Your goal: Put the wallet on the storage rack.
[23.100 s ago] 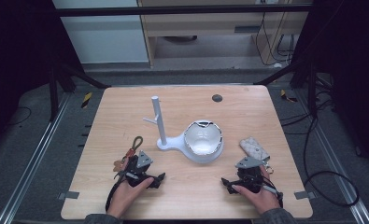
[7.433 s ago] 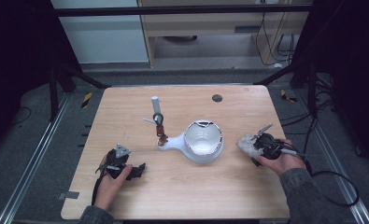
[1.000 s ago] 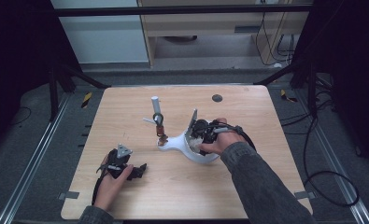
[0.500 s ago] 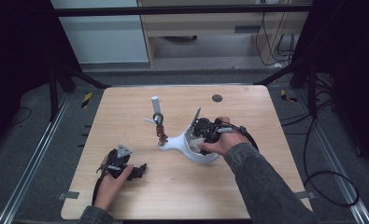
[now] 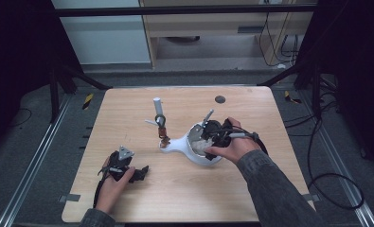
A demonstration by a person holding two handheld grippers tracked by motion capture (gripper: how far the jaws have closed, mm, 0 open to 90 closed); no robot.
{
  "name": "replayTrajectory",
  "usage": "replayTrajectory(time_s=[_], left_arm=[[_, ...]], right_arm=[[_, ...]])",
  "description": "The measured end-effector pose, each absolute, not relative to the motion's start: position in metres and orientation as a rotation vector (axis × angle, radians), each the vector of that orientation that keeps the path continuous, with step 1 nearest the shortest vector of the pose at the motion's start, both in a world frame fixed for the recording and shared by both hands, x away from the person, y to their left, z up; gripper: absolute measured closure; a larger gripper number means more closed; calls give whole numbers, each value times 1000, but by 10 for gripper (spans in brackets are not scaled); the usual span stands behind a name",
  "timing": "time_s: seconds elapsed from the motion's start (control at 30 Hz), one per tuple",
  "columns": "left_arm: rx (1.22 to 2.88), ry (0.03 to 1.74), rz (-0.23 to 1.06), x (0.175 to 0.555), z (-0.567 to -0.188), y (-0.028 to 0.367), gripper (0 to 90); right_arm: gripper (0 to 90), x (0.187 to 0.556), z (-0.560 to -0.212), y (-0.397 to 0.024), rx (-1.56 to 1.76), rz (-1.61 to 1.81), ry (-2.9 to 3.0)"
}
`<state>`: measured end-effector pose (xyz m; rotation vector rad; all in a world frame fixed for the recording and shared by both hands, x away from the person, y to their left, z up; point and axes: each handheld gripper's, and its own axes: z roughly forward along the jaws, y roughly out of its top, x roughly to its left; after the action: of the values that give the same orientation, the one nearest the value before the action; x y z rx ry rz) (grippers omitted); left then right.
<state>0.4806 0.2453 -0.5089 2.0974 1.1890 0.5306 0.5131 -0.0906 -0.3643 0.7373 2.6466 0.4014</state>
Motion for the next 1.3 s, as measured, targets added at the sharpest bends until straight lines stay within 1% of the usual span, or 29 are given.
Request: replayTrajectory(time_s=[0.5, 0.67, 0.8, 1.03, 1.3], left_arm=[[2098, 1195, 532, 480, -509, 245, 0], [2097, 1197, 533, 480, -509, 245, 0], [2096, 1197, 533, 480, -509, 245, 0], [2097, 1197, 533, 480, -509, 245, 0], [2096, 1197, 531, 480, -509, 245, 0]], right_arm=[[58, 502, -360, -119, 748, 591, 2559], [66, 501, -360, -129, 767, 612, 2525], [96, 503, -359, -144, 806, 652, 2456], [97, 504, -359, -159, 874, 723, 2389], [96, 503, -368, -176, 944, 760, 2342]])
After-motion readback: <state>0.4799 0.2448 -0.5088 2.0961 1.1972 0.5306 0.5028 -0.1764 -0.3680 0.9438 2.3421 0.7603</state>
